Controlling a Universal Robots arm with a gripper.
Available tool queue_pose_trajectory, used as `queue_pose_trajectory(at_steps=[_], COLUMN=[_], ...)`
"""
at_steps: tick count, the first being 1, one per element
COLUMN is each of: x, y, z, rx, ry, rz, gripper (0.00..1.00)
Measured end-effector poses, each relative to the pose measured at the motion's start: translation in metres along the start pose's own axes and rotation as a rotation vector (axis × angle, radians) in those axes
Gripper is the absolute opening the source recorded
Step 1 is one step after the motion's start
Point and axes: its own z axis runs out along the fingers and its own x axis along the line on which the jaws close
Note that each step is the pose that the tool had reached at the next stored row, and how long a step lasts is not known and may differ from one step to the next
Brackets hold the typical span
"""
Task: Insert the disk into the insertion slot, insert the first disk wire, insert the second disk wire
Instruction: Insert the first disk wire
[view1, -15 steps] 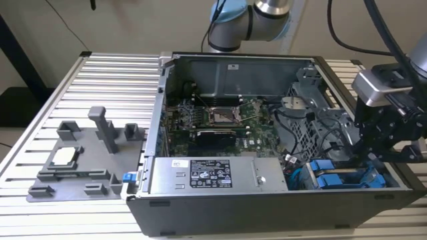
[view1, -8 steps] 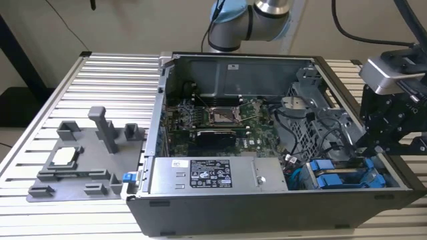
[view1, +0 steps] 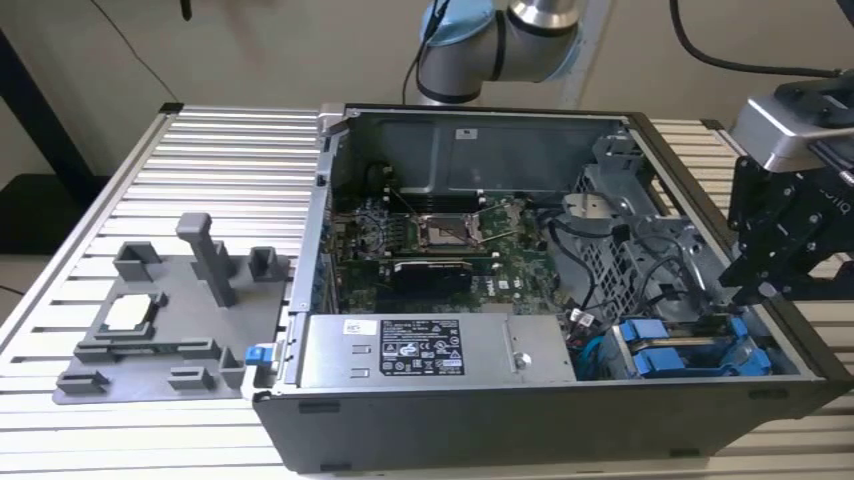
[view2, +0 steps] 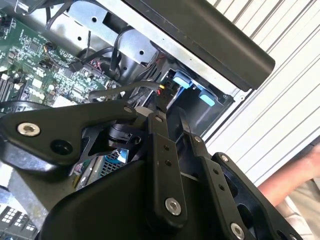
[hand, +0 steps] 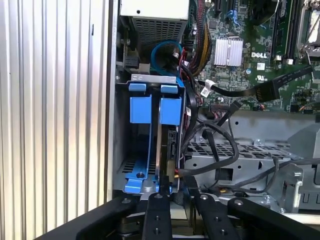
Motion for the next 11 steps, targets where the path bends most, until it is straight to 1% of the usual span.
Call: queue_pose_trajectory(at_steps=[4, 6, 8, 11], x=[0.0, -0.0013, -0.0061, -0.0158], y=[0.0, 0.0, -0.0002, -0.0007], z=[-0.0002, -0.0004, -0.0001, 0.0003], rx=[0.0, 0.0, 0.0, -0.0001], ry=[0.0002, 0.0007, 0.0009, 0.0016], rz=[0.0, 0.0, 0.0, 0.0], gripper=[0.26, 0.26, 0.26, 0.26])
